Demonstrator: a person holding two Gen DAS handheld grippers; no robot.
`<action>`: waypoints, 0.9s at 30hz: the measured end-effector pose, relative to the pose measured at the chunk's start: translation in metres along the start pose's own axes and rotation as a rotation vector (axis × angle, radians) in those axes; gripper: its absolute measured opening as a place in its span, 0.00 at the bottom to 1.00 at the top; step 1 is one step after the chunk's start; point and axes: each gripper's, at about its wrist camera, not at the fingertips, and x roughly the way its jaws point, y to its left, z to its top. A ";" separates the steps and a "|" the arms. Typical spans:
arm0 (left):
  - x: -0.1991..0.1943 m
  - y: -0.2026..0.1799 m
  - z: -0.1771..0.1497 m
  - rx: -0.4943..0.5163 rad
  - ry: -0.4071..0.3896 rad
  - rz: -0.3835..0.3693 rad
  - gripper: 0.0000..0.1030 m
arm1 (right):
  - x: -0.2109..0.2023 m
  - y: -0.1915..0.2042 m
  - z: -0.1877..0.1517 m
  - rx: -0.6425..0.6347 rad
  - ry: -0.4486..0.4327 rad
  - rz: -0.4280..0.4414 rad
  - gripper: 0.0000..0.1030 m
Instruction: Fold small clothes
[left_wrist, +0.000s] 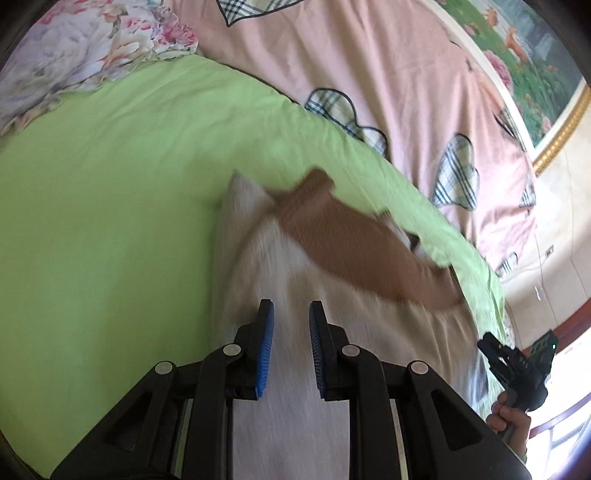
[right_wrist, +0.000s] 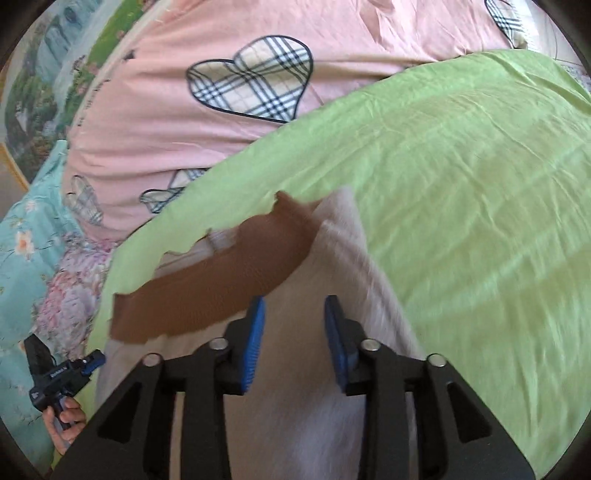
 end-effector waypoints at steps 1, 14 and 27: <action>-0.004 -0.003 -0.008 0.004 0.003 -0.011 0.19 | -0.005 0.003 -0.008 0.000 0.006 0.013 0.36; -0.042 -0.032 -0.113 0.003 0.084 -0.113 0.37 | -0.041 0.029 -0.091 -0.003 0.073 0.109 0.42; -0.039 -0.026 -0.148 -0.105 0.090 -0.110 0.50 | -0.052 0.047 -0.128 -0.008 0.122 0.183 0.45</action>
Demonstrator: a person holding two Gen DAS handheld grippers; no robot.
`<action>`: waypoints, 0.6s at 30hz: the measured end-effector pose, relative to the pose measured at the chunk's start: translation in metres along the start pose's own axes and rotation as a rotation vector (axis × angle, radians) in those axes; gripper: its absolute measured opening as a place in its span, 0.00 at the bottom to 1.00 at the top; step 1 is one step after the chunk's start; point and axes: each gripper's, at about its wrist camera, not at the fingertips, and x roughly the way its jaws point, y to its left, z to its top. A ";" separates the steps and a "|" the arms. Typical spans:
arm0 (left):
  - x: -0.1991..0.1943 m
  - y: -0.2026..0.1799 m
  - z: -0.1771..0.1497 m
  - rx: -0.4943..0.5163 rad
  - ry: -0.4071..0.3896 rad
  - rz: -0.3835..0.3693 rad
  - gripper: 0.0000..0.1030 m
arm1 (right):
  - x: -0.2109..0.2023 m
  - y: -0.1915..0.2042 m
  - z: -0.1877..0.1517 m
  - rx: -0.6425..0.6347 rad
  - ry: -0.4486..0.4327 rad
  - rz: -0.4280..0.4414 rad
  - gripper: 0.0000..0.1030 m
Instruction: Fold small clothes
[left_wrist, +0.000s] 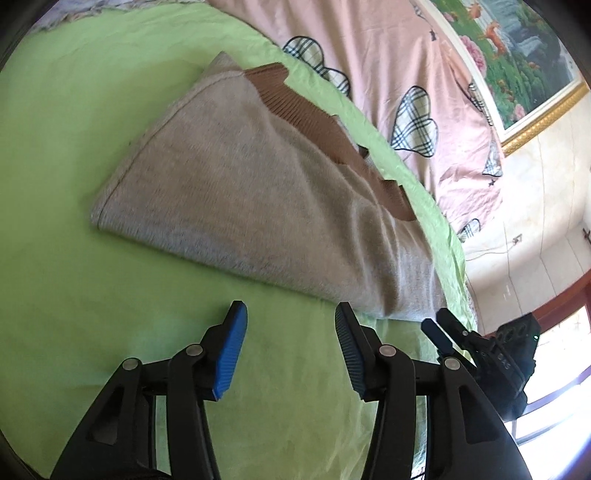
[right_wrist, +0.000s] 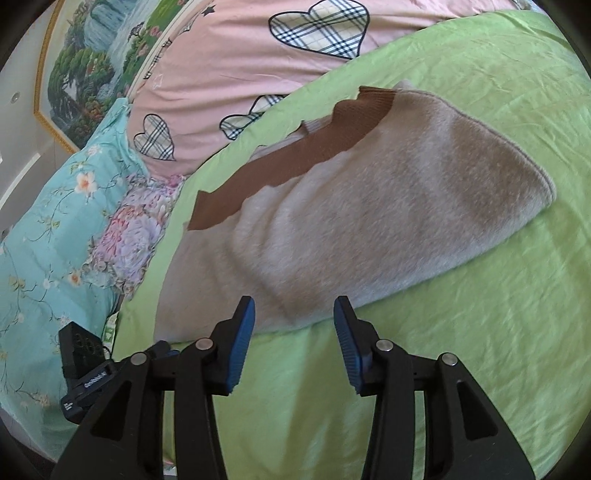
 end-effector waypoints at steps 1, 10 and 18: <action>0.002 0.001 0.001 -0.016 0.001 0.001 0.51 | 0.000 0.001 -0.001 0.001 0.001 0.002 0.45; 0.012 0.014 0.019 -0.104 -0.056 0.021 0.56 | -0.003 0.002 -0.001 0.013 0.002 0.032 0.45; 0.018 0.037 0.057 -0.194 -0.143 0.065 0.34 | -0.005 -0.002 0.003 0.036 0.004 0.048 0.45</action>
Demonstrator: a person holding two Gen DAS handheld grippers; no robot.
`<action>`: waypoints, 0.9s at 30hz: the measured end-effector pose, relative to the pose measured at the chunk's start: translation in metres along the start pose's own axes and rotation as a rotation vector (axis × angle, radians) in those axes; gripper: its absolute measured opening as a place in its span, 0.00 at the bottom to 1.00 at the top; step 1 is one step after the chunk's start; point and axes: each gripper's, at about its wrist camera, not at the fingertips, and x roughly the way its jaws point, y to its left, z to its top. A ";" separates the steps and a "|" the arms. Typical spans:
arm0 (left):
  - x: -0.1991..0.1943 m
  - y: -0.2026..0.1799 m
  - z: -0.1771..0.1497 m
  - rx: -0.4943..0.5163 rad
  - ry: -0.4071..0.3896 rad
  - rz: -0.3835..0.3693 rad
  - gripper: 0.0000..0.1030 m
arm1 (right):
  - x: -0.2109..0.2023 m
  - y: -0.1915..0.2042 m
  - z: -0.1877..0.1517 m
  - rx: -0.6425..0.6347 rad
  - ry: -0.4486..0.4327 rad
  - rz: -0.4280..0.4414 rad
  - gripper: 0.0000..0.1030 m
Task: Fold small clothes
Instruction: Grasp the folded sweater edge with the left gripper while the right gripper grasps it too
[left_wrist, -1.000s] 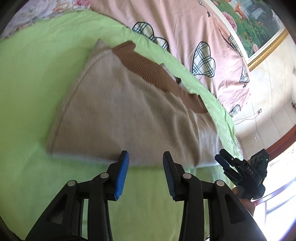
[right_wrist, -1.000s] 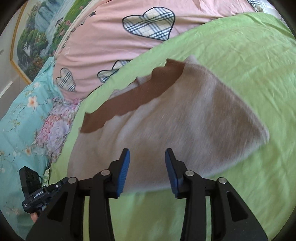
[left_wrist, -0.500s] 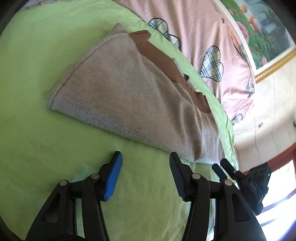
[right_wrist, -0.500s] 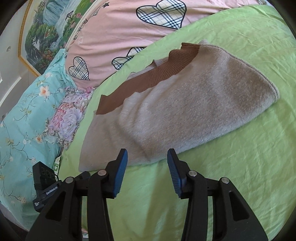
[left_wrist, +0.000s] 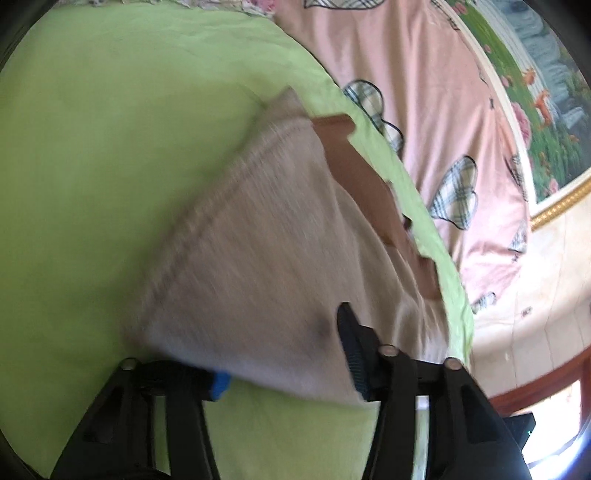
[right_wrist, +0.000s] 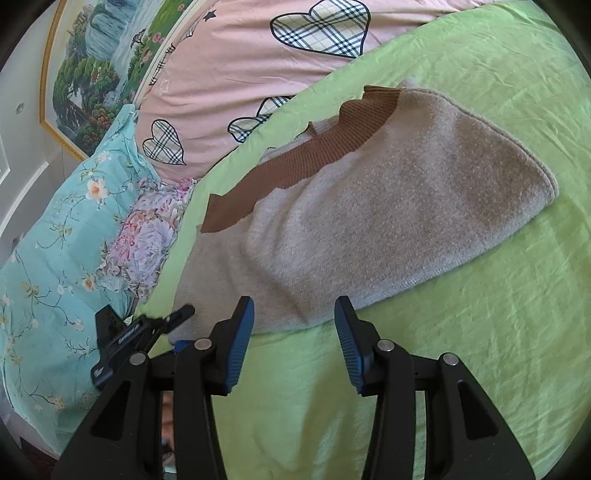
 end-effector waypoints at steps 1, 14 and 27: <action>0.002 0.001 0.004 0.004 -0.004 0.023 0.27 | 0.000 0.000 0.001 -0.001 -0.002 0.003 0.45; -0.026 -0.097 0.004 0.374 -0.096 0.013 0.08 | -0.005 -0.019 0.036 0.013 -0.023 0.017 0.45; 0.066 -0.193 -0.095 0.757 0.107 -0.030 0.08 | 0.050 -0.043 0.126 0.064 0.205 0.239 0.70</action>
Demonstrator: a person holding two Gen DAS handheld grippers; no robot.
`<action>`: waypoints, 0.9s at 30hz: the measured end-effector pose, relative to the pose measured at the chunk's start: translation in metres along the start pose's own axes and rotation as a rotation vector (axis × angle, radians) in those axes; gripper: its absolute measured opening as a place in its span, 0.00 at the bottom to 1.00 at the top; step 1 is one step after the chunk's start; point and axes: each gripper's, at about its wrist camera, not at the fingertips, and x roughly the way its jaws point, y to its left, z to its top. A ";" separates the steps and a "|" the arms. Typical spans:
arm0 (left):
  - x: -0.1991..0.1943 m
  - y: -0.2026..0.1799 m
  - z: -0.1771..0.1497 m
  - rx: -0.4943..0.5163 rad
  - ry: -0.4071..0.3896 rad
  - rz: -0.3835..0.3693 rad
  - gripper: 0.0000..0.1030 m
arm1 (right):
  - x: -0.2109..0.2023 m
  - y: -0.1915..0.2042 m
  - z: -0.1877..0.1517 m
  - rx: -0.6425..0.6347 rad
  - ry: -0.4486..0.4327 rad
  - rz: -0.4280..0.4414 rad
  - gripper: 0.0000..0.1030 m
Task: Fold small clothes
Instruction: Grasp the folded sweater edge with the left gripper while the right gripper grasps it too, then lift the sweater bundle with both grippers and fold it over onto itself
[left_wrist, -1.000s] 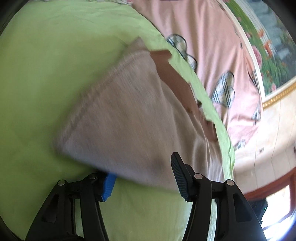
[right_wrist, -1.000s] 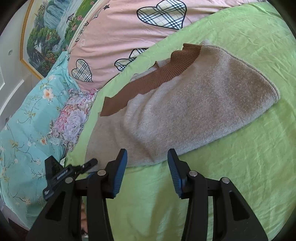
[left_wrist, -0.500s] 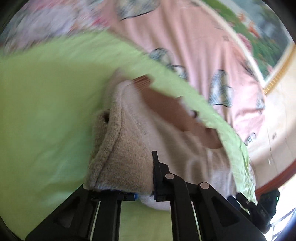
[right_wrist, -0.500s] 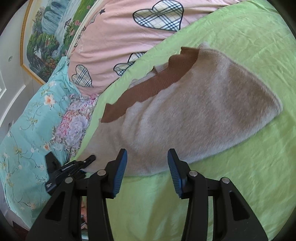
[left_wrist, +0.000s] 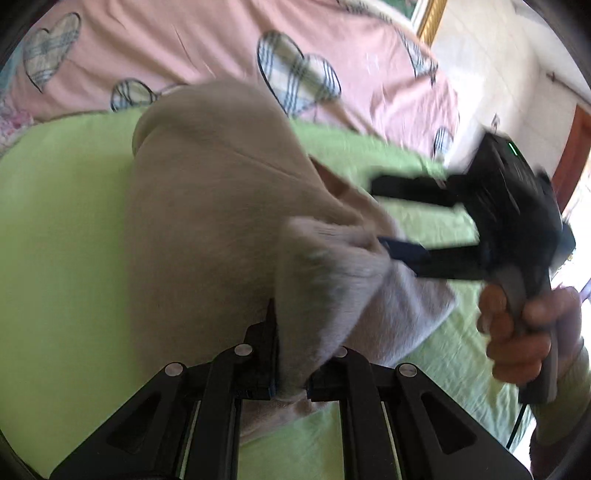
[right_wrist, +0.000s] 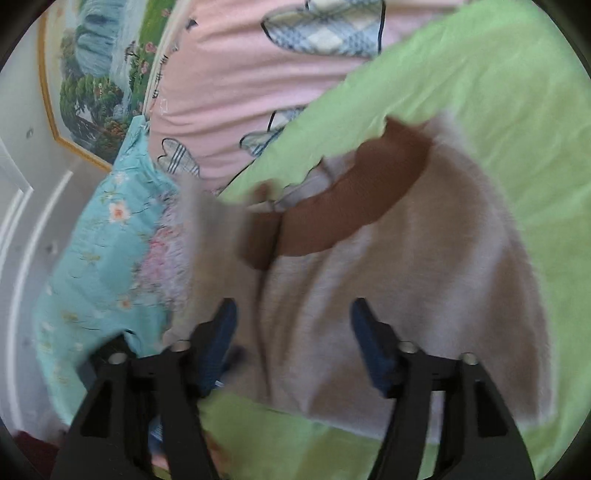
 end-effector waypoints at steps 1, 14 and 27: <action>0.003 -0.001 -0.002 0.000 0.012 -0.002 0.08 | 0.010 -0.004 0.004 0.014 0.030 0.014 0.70; -0.018 -0.008 0.005 0.019 -0.023 -0.002 0.08 | 0.095 0.008 0.059 -0.068 0.115 -0.001 0.18; 0.047 -0.079 0.033 0.014 0.044 -0.188 0.09 | -0.003 -0.005 0.087 -0.220 -0.032 -0.161 0.16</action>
